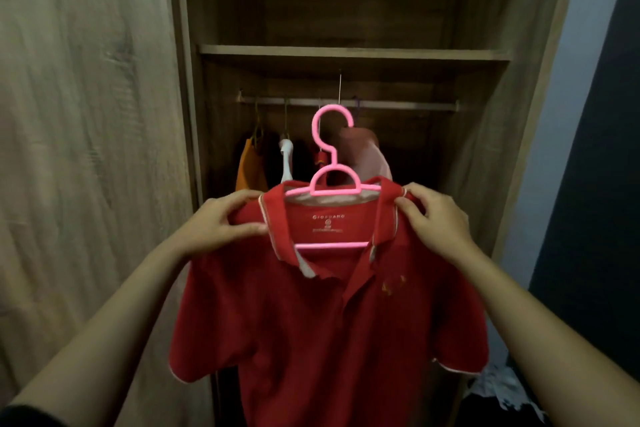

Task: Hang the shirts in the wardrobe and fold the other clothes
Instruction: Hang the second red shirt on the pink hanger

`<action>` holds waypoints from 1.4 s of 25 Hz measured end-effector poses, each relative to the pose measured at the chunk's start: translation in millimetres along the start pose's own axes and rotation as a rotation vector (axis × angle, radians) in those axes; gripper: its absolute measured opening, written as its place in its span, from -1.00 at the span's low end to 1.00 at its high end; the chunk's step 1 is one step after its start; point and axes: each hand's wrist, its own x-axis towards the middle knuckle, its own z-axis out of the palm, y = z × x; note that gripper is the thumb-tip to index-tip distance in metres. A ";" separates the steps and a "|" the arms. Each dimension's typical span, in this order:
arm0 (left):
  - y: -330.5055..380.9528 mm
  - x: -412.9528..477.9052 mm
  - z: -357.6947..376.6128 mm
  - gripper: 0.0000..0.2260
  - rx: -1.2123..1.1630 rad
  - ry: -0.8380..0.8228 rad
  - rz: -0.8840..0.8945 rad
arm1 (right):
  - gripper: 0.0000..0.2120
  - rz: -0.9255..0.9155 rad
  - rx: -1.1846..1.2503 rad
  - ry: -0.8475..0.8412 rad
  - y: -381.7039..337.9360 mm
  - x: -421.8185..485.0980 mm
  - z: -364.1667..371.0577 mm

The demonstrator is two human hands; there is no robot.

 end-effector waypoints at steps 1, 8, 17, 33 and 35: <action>-13.0 -6.3 -0.8 -0.52 -0.001 -0.024 -0.099 | -0.84 0.006 -0.002 0.020 0.5 2.3 -3.8; -85.6 -38.6 8.6 -0.90 0.071 0.278 -0.423 | -0.81 0.014 -0.049 0.038 11.7 14.7 -22.8; -18.4 -10.3 -19.8 -0.53 -0.121 -0.091 -0.265 | -0.79 0.012 0.048 -0.167 28.5 12.9 -14.3; 134.9 -15.6 87.7 -0.79 0.573 0.033 -0.174 | -0.50 0.580 1.045 -0.258 -65.1 -19.3 18.5; 151.2 -13.5 99.6 -0.69 0.471 -0.108 -0.165 | -0.12 0.631 0.991 -0.235 -64.2 -14.7 13.6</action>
